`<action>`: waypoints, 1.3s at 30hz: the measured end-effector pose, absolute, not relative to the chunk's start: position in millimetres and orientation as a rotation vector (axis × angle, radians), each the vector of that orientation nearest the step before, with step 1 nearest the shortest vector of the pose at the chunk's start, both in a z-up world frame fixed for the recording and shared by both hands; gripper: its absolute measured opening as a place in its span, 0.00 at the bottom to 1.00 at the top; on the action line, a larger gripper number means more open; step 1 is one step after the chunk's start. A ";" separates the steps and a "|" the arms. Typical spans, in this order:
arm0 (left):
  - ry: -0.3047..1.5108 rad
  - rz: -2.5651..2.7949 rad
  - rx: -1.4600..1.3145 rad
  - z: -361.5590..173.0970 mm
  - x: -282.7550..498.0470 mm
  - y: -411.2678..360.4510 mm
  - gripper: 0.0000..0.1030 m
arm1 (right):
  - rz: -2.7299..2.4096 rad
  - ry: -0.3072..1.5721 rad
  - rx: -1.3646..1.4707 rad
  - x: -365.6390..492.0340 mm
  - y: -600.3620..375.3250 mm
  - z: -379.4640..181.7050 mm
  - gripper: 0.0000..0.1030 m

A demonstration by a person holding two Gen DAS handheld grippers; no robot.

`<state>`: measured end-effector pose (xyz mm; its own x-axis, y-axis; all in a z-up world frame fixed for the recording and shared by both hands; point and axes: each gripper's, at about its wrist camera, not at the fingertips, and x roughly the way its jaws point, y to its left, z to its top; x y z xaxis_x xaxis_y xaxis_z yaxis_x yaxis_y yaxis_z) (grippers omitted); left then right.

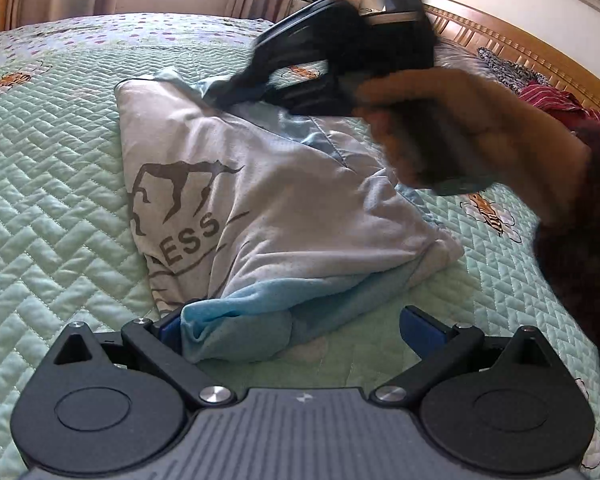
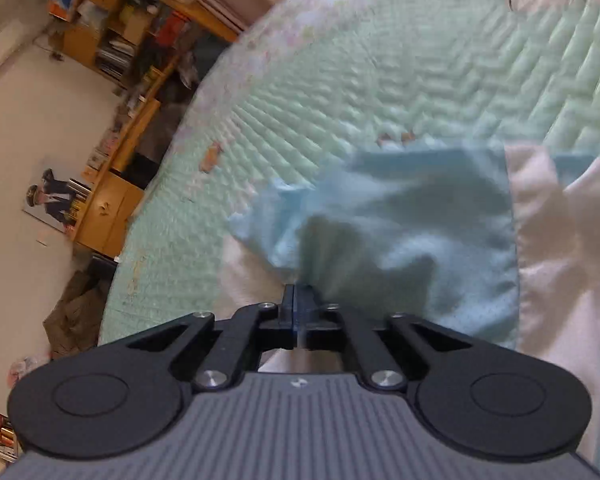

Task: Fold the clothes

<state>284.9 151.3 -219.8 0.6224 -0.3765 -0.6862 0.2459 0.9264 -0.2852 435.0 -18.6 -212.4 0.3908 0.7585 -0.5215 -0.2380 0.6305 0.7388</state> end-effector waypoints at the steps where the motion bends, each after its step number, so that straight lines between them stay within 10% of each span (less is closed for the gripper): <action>1: 0.827 -0.361 -0.177 -219.2 285.2 152.6 0.99 | 0.696 0.943 0.652 426.7 -28.2 -208.7 0.09; 9: 0.813 -0.365 -0.252 -213.2 281.3 162.0 0.99 | 0.671 0.944 0.789 372.8 -101.0 -238.3 0.25; 11: 0.788 -0.383 -0.300 -202.1 275.5 168.9 0.99 | 0.506 1.011 0.636 369.1 -107.8 -246.4 0.00; 20: 0.713 -0.424 -0.610 -198.0 286.6 187.5 0.99 | 0.731 0.845 0.841 338.5 -101.4 -228.4 0.21; 24: 0.770 -0.470 -0.728 -225.3 305.2 178.5 0.98 | 0.668 0.971 0.815 332.4 -104.6 -261.6 0.20; 25: 0.778 -0.482 -0.753 -231.5 308.4 176.7 0.98 | 0.626 0.987 0.793 327.8 -113.9 -269.2 0.00; 32: 0.682 -0.481 -0.859 -223.2 290.2 196.5 0.98 | 0.700 0.896 0.964 307.2 -129.4 -266.8 0.21; 34: 0.709 -0.503 -0.805 -220.4 290.1 190.2 0.99 | 0.677 0.898 0.938 303.0 -127.4 -263.5 0.00; 39: 0.738 -0.437 -0.785 -226.8 280.8 198.1 0.97 | 0.619 0.901 0.873 292.5 -122.4 -255.1 0.05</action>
